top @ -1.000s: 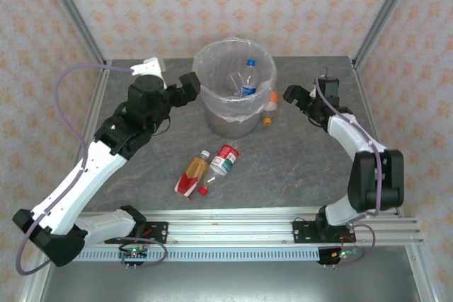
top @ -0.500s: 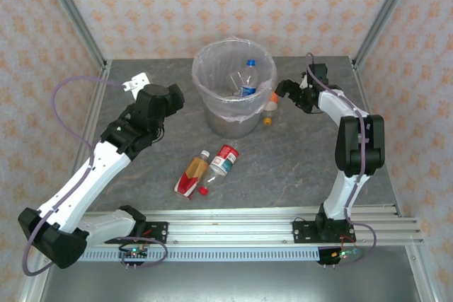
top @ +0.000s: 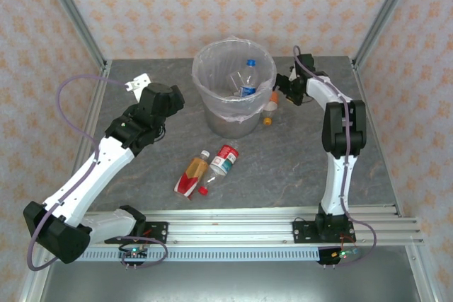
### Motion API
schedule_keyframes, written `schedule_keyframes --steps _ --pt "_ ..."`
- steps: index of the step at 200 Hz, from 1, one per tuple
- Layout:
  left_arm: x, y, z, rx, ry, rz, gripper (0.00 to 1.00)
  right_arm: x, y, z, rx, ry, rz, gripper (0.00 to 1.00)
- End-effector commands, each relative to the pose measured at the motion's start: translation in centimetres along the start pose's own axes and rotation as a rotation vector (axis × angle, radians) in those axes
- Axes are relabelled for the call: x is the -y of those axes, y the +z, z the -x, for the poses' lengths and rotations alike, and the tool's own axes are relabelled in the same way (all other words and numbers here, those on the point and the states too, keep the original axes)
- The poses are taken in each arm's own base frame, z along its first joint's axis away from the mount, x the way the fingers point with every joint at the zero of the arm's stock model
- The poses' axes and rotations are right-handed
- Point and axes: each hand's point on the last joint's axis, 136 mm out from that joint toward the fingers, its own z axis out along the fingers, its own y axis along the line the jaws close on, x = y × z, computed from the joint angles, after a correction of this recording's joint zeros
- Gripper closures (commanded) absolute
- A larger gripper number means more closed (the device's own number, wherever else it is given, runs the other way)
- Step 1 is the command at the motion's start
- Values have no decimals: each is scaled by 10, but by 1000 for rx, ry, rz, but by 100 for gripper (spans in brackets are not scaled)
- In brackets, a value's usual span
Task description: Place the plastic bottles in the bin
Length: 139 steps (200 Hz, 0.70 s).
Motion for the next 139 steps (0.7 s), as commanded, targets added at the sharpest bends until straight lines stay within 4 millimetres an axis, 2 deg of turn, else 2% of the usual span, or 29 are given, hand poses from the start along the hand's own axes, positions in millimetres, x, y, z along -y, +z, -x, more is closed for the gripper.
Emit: schedule_keyframes --steps 1,32,61,78,108,139 --pt "-9 1 1 12 -20 38 0 -9 7 -2 -39 -32 -11 1" --pt "-10 3 -1 6 -19 42 0 -7 19 9 -30 -35 -66 1" --pt "-11 3 -1 4 -17 45 0 9 30 15 -19 -17 -193 11" --pt "-12 4 -2 5 -16 49 0 4 35 17 -16 -8 -181 14" --pt "-13 6 -2 3 -14 55 0 1 44 14 -54 -40 -216 15" --pt "-11 10 -5 -6 -13 53 0 23 42 22 -16 -55 -360 20"
